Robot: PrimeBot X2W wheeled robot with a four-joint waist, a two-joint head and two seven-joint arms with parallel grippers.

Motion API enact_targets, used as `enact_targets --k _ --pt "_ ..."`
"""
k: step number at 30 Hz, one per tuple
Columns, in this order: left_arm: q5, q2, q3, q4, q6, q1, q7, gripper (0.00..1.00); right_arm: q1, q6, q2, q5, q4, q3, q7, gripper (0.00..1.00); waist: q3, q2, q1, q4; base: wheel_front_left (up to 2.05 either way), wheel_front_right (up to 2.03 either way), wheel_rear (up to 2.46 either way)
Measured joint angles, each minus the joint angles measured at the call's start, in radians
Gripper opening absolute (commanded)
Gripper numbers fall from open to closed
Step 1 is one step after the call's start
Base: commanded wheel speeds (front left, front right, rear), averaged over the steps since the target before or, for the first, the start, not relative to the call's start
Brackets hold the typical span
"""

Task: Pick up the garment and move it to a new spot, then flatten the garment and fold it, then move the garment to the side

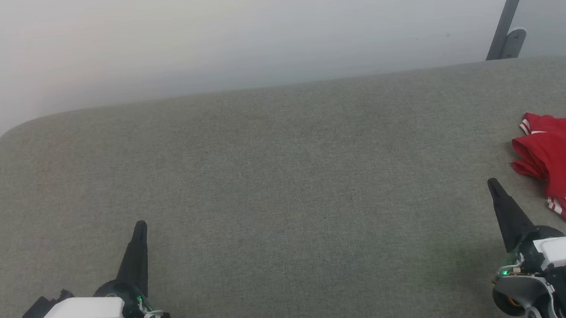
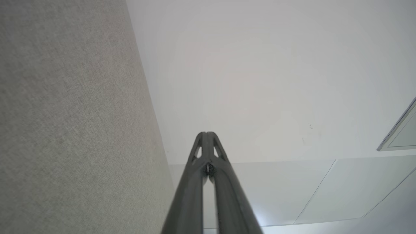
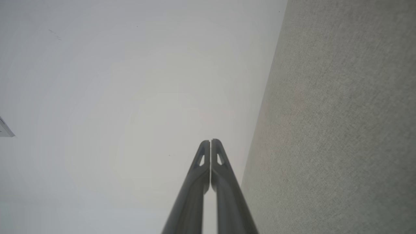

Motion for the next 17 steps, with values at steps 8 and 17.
enact_targets --k 8,17 --pt "0.0 0.0 0.0 0.0 0.0 0.0 0.0 0.0 0.0 0.0 0.0 0.0 0.0 0.0 0.0 0.0 0.0 0.0 0.0 0.0 0.0 0.0 0.0" --pt "0.0 0.0 0.0 0.0 0.0 0.0 0.0 0.0 0.0 0.0 0.0 0.0 0.0 0.0 0.0 0.0 0.0 0.0 0.0 0.0 0.0 0.0 0.0"
